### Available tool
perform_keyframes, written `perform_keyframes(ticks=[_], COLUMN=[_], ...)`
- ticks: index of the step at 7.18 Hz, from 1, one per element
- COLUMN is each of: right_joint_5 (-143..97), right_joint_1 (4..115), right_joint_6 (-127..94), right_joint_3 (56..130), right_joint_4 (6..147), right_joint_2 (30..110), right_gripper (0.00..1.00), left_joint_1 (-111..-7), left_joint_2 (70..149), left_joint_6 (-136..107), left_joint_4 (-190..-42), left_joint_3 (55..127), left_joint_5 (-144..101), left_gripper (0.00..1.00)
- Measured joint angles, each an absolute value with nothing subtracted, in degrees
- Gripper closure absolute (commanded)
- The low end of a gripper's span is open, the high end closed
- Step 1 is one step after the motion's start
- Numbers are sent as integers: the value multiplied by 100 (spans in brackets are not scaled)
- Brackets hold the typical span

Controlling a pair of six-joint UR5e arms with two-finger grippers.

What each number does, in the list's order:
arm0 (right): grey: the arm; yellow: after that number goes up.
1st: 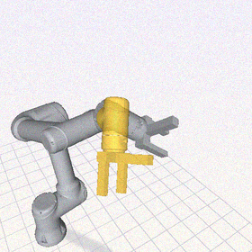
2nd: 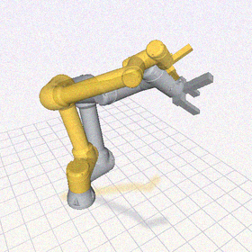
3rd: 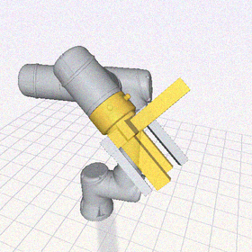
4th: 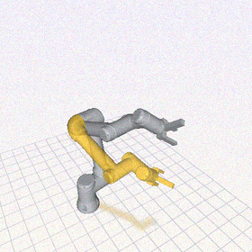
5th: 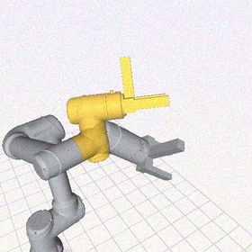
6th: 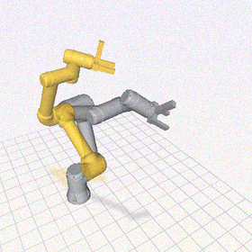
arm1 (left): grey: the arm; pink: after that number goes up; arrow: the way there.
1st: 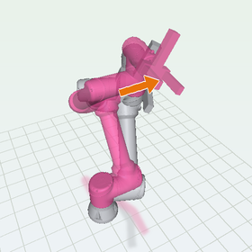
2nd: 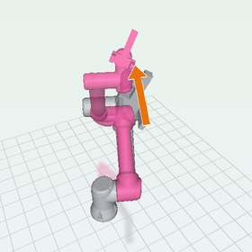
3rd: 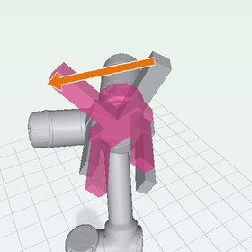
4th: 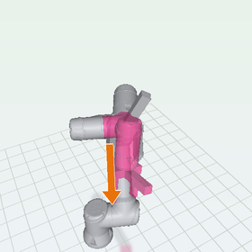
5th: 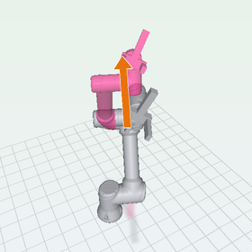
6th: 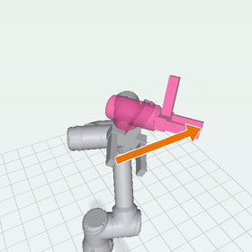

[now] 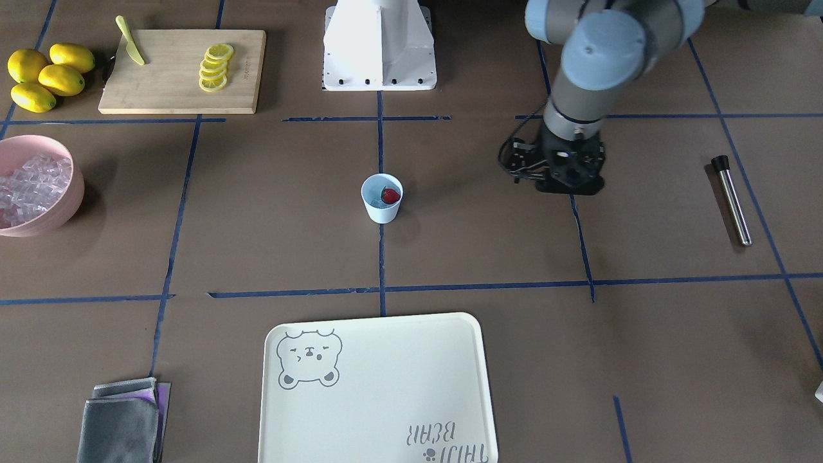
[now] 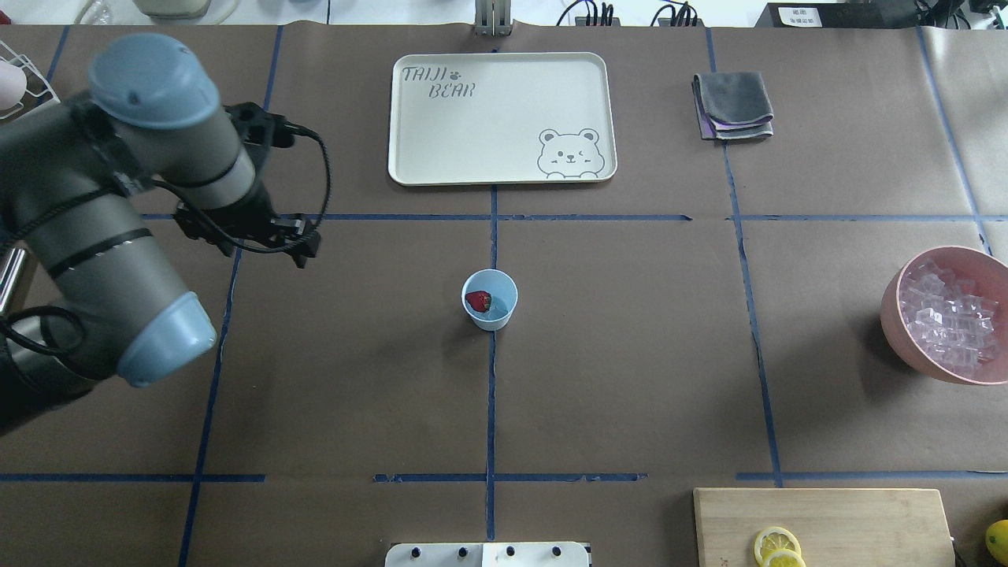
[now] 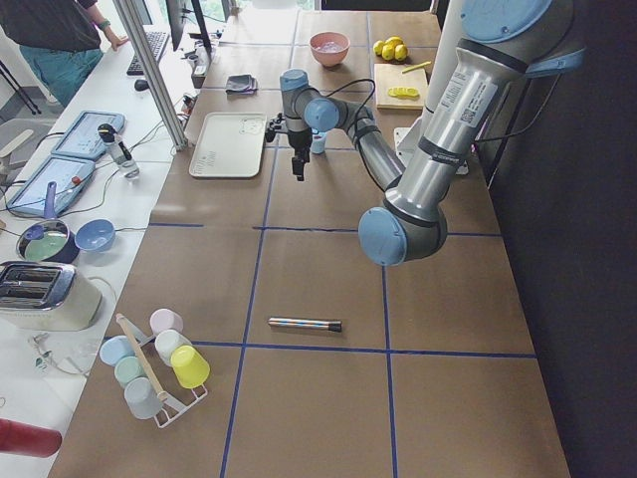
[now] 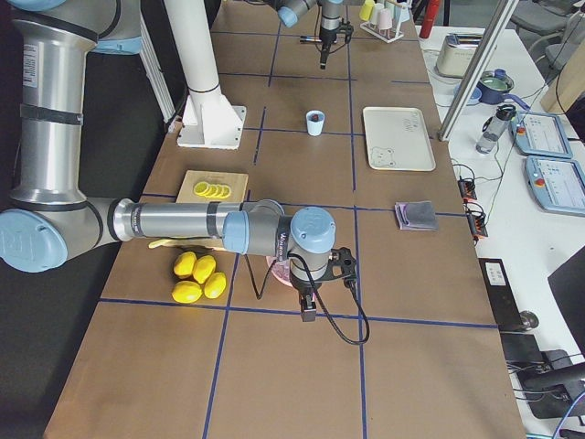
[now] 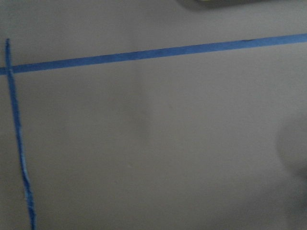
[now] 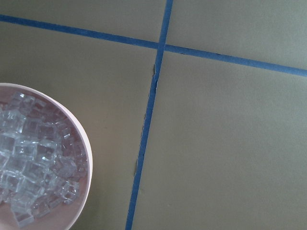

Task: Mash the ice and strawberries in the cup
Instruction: 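Withdraw the left gripper from the cup toward the metal pestle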

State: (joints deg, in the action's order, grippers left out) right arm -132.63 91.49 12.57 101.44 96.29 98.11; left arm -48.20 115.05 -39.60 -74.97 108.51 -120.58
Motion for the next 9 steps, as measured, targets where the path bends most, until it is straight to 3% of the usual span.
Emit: perform_keyframes(ticks=[2,5,9], right_joint_5=[-13263,-13263,-13299], right_joint_1=[9149,9149,9149], right_joint_6=[1257,1255,1242], right_joint_3=[10160,10182,10243], right_joint_4=[9632,9629,9629], right_joint_2=[9809,9803,9807], right_gripper=[0,0,0], left_joint_1=[-5973,-7146,-7381], left_joint_2=[10648,9941,9287], left_joint_6=[-2318,-629,-689], left_joint_4=[-7519,-7848,-10667], left_joint_3=[10815,10209,8375], left_joint_5=[-12443,-12954,-12998], left_gripper=[0,0,0])
